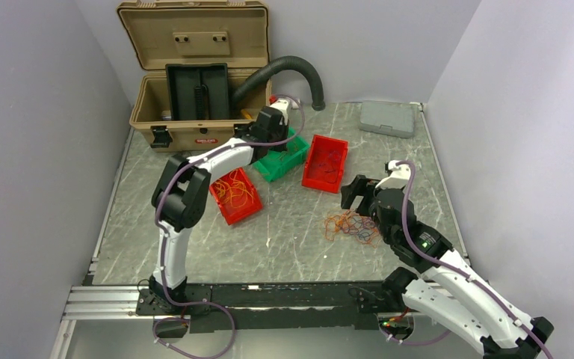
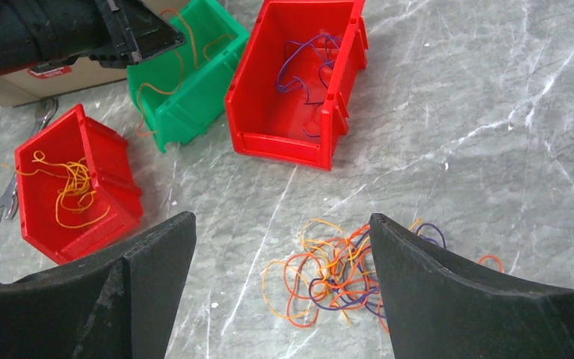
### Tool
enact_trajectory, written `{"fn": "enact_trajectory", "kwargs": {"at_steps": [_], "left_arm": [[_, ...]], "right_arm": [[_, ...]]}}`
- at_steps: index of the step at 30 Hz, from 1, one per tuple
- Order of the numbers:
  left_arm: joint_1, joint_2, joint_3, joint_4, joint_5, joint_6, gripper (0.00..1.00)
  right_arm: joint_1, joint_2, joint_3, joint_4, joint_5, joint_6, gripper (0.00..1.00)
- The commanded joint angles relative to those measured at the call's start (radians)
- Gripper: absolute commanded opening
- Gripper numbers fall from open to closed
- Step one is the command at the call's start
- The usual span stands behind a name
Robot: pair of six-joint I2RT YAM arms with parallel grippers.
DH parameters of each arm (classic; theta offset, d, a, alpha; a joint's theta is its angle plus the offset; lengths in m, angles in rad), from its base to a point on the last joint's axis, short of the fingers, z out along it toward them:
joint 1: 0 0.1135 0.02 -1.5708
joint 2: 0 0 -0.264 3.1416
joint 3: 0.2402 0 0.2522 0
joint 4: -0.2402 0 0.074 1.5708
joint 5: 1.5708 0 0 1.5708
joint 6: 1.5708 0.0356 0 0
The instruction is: Untangle the cables
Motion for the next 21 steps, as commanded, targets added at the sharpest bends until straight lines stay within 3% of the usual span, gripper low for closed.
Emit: {"fn": "enact_trajectory", "kwargs": {"at_steps": [1,10,13,16,21], "left_arm": [[0.01,0.063,0.139,-0.181,0.002,0.015,0.0],[0.012,0.265,0.452,-0.471,0.061,0.082,0.07],[0.014,0.291,0.54,-0.572,0.082,0.105,0.28],[0.013,0.188,0.435,-0.505,0.08,0.125,0.48],[0.008,0.026,0.341,-0.49,0.081,0.149,0.57]], "right_arm": [[0.0,-0.023,0.019,-0.016,0.012,0.014,0.88],[0.0,-0.026,0.015,-0.02,0.002,0.036,0.88],[0.0,-0.016,0.022,-0.022,0.001,0.035,0.88],[0.001,-0.009,0.022,-0.024,0.004,0.037,0.88],[0.001,0.033,0.029,-0.066,0.026,0.062,0.88]]}}
